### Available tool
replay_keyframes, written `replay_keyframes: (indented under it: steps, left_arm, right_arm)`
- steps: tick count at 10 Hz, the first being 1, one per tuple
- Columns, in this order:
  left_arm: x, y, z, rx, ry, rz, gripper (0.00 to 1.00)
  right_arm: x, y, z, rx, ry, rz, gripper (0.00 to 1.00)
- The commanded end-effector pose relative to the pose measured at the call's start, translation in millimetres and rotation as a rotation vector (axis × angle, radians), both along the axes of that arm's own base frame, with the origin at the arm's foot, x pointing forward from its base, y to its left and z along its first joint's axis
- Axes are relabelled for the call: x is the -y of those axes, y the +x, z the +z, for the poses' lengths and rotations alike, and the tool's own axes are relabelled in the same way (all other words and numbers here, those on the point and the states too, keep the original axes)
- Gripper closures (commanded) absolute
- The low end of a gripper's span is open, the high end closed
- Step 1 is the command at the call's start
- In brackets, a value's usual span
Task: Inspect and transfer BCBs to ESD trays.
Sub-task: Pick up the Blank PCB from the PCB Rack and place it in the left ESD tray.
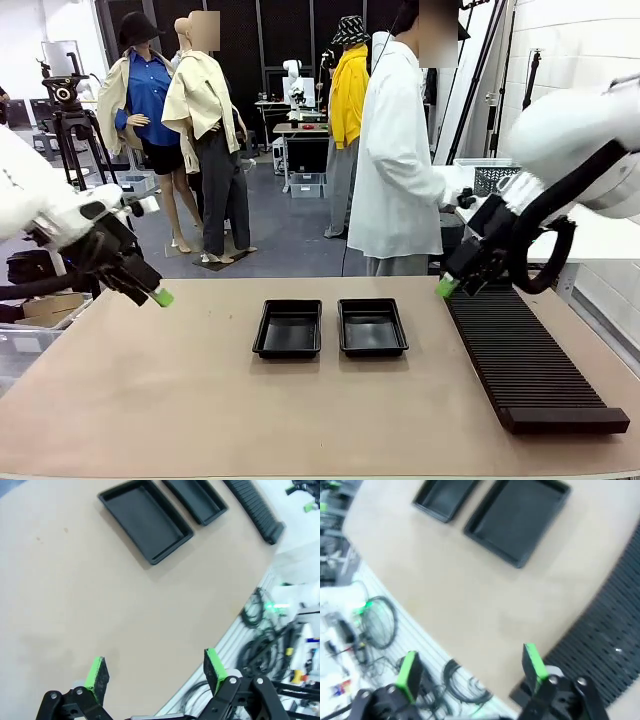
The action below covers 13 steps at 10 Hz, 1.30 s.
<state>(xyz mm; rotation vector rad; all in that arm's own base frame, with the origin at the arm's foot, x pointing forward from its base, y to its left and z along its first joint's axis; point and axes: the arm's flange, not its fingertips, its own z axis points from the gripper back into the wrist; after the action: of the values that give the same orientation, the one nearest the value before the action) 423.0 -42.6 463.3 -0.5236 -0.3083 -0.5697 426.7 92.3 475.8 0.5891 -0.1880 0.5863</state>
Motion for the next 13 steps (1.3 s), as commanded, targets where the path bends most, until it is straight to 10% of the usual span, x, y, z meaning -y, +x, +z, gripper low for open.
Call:
replay_keyframes:
  steps: [1, 5, 13]
  left_arm:
    - [-28, 30, -10, -0.130, -0.165, 0.033, 0.00]
    - [-108, 25, -30, -0.296, -0.455, 0.240, 0.00]
    - [-208, 0, -17, -0.260, -0.688, 0.354, 0.00]
  right_arm:
    - [30, 13, 0, -0.079, 0.177, -0.032, 0.00]
    - [114, -5, 0, -0.036, 0.425, -0.173, 0.00]
    - [235, -19, -61, -0.028, 0.779, -0.393, 0.00]
